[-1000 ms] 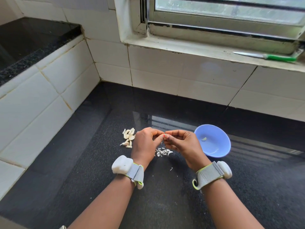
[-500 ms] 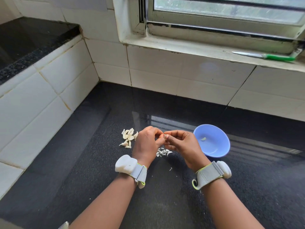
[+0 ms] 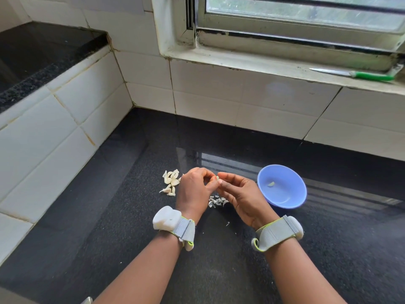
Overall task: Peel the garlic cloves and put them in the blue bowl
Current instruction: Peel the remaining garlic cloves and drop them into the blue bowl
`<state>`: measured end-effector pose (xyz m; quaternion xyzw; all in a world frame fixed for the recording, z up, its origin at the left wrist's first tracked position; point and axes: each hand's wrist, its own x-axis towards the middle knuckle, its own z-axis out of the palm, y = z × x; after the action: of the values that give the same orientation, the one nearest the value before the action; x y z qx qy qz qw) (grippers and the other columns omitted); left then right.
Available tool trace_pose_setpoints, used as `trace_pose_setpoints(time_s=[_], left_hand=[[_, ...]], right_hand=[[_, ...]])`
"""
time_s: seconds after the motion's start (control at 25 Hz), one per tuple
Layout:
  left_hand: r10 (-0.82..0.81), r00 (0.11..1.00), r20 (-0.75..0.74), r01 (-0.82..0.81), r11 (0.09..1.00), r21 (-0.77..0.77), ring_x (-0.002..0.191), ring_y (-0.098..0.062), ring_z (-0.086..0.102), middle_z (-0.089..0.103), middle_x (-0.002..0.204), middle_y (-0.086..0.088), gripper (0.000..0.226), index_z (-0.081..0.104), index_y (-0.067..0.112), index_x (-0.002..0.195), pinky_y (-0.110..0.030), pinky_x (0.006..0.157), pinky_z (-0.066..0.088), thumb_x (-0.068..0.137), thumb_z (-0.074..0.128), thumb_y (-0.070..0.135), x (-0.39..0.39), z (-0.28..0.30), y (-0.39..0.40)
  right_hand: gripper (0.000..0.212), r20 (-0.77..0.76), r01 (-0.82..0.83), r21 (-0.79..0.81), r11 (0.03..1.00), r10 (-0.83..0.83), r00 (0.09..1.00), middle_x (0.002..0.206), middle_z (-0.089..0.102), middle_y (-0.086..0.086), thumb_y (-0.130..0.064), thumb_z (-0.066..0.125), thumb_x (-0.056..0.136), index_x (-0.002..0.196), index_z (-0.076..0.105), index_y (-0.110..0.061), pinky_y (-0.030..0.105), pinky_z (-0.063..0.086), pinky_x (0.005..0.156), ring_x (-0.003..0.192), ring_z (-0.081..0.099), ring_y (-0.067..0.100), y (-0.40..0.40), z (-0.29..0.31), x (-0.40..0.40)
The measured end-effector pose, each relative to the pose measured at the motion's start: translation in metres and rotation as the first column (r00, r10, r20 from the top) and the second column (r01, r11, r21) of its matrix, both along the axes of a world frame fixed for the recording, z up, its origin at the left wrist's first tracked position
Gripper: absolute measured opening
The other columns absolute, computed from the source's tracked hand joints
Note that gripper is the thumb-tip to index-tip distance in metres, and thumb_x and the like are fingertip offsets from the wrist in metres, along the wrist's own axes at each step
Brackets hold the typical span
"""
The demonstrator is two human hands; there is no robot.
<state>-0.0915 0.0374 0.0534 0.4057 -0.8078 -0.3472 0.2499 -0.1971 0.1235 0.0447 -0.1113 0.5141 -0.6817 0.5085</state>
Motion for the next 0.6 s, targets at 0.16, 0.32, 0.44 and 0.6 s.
trace_pose_setpoints(time_s=[0.16,0.32,0.44,0.6], left_hand=[[0.017,1.0,0.002,-0.017,1.0,-0.002,0.076,-0.016,0.061,0.066,0.082,0.003,0.008,0.069,0.018,0.078,-0.038,0.071,0.051,0.082,0.067,0.025,-0.0002,0.0001,0.0019],[0.003,1.0,0.008,-0.003,1.0,-0.015,0.076,-0.015,0.061,0.065,0.083,0.003,0.008,0.069,0.018,0.08,-0.038,0.071,0.051,0.082,0.068,0.025,0.0002,0.0001,0.0013],[0.011,1.0,-0.011,-0.011,1.0,-0.016,0.075,-0.014,0.06,0.066,0.081,0.002,0.005,0.07,0.017,0.079,-0.037,0.071,0.051,0.081,0.068,0.021,0.0007,-0.0004,0.0001],[0.017,1.0,-0.014,-0.017,1.0,-0.014,0.075,-0.015,0.061,0.067,0.081,0.001,0.005,0.07,0.015,0.079,-0.035,0.071,0.051,0.081,0.068,0.019,0.0006,-0.0014,-0.0017]], right_hand=[[0.018,0.036,-0.002,0.005,1.0,0.002,0.999,0.093,0.072,0.013,0.002,0.06,0.089,0.105,0.066,-0.001,0.03,0.06,0.079,0.084,0.07,0.018,-0.0001,0.0006,-0.0007],[0.028,0.003,-0.006,-0.021,1.0,0.006,1.0,0.096,0.072,0.013,-0.007,0.069,0.079,0.105,0.066,0.0,0.027,0.059,0.078,0.092,0.07,0.022,-0.0005,0.001,0.001],[0.019,-0.015,0.029,-0.006,1.0,-0.029,0.999,0.093,0.072,0.014,-0.001,0.066,0.084,0.103,0.066,0.001,0.025,0.059,0.075,0.086,0.07,0.02,-0.0009,0.0006,0.0003],[0.018,-0.001,0.022,0.018,1.0,-0.022,1.0,0.093,0.073,0.015,0.001,0.06,0.089,0.105,0.066,0.003,0.022,0.059,0.073,0.081,0.07,0.018,-0.0007,0.001,-0.0005]])
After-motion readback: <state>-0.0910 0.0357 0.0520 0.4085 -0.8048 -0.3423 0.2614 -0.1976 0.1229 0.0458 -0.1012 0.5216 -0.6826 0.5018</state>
